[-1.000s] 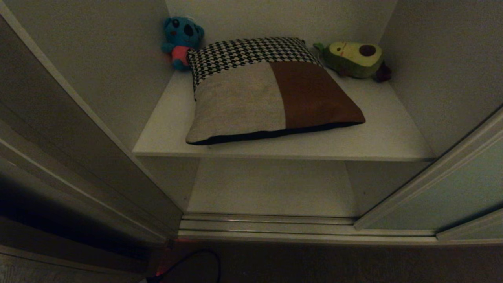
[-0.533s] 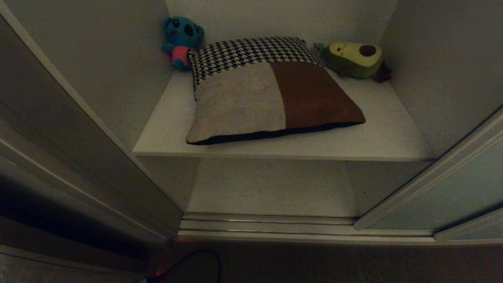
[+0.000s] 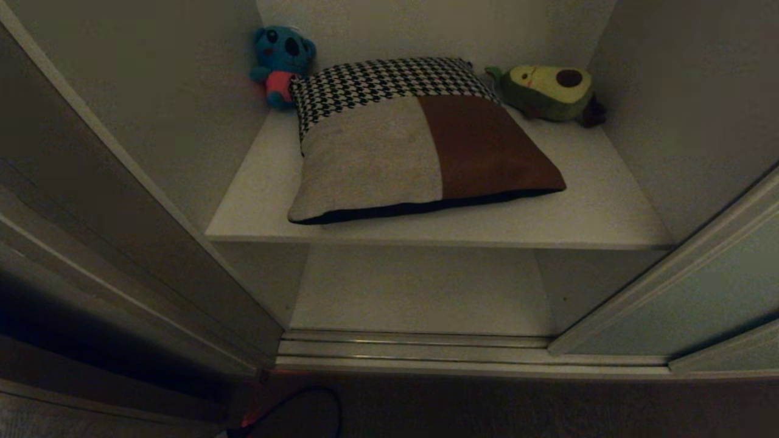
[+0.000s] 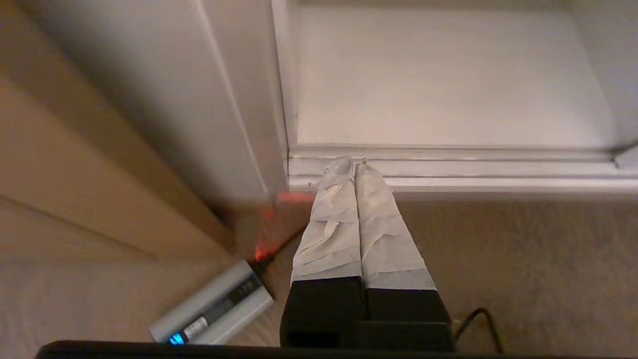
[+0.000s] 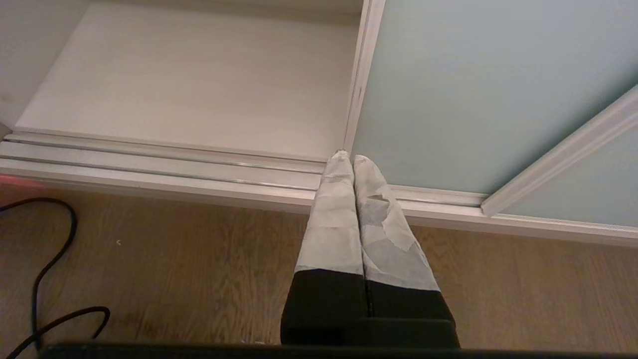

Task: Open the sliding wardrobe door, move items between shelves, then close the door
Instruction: Open the door, then place the pillow on the lower shelf

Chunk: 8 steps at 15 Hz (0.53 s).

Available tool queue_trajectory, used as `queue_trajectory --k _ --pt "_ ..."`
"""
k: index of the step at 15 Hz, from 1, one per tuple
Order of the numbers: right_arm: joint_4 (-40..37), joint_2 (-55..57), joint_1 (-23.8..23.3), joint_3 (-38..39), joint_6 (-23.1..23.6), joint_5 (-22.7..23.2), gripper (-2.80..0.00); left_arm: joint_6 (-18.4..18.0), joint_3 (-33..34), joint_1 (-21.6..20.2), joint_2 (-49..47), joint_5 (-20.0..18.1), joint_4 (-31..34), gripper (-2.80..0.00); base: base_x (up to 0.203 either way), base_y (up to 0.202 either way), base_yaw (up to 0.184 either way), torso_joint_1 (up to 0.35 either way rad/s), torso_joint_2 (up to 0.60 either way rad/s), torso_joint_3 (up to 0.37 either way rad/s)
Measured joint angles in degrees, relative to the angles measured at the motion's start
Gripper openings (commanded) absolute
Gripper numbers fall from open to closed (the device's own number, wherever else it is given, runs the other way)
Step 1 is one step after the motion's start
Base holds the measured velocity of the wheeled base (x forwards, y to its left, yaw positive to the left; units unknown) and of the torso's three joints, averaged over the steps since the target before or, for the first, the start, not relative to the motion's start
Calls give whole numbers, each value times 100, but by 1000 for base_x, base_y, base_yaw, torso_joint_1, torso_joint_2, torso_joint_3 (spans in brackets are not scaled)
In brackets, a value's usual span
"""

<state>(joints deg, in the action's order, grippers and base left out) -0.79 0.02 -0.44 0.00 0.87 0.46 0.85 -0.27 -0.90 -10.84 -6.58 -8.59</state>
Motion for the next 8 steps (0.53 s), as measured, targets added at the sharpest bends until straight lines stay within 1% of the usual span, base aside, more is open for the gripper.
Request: queue_trajectory --k 3,5,7,8 --pt "2 2 0 0 -2 4 -280 -45 -72 63 666 152 676 -280 0 0 0 0 0 0" --pt "2 2 0 0 -3 -2 -280 55 -159 90 893 419 1043 -280 0 0 0 0 0 0" --pt "1 2 0 0 -2 -1 -280 -41 -146 97 997 720 1082 -280 0 0 0 0 0 0" --pt "0 2 0 0 -1 0 -280 -172 -122 97 1029 721 1049 -280 0 0 0 0 0 0"
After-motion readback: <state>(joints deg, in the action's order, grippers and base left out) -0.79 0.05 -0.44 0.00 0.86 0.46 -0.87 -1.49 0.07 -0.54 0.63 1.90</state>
